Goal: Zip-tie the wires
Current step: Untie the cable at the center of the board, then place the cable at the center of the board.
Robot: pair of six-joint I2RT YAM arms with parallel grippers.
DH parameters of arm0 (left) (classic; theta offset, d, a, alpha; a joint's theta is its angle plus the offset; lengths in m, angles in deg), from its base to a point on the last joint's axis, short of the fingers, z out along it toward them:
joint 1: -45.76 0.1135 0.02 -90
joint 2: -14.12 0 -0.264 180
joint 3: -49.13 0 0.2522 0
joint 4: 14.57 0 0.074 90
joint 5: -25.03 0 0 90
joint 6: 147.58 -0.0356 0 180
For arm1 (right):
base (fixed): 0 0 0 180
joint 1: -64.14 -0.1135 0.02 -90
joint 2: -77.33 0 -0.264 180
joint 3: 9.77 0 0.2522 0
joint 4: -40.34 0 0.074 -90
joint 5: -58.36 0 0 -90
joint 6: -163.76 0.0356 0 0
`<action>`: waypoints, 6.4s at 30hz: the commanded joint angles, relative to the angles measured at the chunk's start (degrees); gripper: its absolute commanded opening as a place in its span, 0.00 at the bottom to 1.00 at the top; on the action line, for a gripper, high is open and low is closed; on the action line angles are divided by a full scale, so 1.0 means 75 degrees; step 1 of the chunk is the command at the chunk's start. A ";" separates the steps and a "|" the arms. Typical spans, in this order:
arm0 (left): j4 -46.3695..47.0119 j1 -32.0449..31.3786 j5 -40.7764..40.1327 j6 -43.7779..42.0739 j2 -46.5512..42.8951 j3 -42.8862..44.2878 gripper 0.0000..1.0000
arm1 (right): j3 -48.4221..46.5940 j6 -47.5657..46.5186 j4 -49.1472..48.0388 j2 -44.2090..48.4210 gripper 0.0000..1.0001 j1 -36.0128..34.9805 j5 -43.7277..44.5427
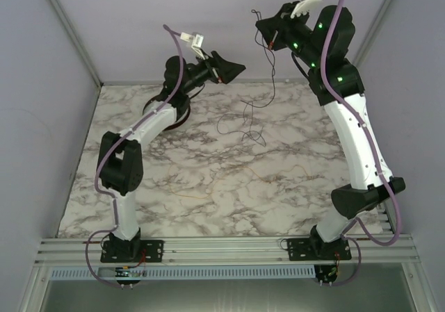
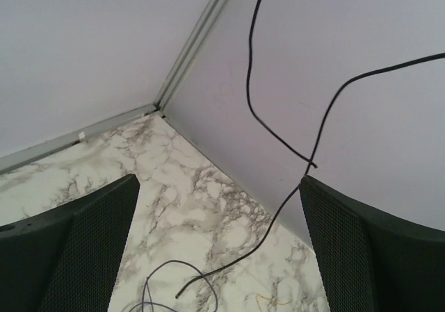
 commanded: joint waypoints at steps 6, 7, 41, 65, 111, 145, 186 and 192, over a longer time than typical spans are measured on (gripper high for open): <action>0.1095 -0.0254 0.0042 0.0153 0.1262 0.1339 1.00 | 0.0204 0.0332 -0.0265 0.0203 0.00 0.0070 -0.0497; 0.1269 -0.0281 0.0049 0.0254 0.1441 0.1516 1.00 | 0.0239 0.0343 -0.0267 0.0210 0.00 0.0068 -0.0498; -0.7039 0.0096 -0.3685 -0.4714 -0.0963 0.4263 0.00 | 0.3805 -0.0846 -0.0716 0.0929 0.00 -0.0274 0.3521; -0.9289 0.0133 -0.5829 -0.4279 -0.2487 0.3605 0.00 | 0.6989 -0.1189 -0.3904 0.0019 0.71 -0.0643 0.2250; -1.0982 0.1143 -0.6133 -0.4580 -0.2858 0.4501 0.00 | 0.6582 -0.0709 -0.4538 -0.2186 0.23 -0.0514 0.1922; -1.0779 0.1211 -0.5537 -0.4591 -0.3321 0.3829 0.00 | 0.7552 -0.2266 -0.9267 -0.2527 0.83 -0.2160 -0.2372; -1.0651 0.1214 -0.3802 -0.3716 -0.3350 0.4910 0.00 | 0.4226 -0.2989 -0.8864 -0.5663 0.69 -0.3340 -0.2016; -1.0683 0.1219 -0.3946 -0.3753 -0.3404 0.4909 0.00 | 0.4725 -0.2990 -0.8732 -0.5225 0.40 -0.3272 -0.1827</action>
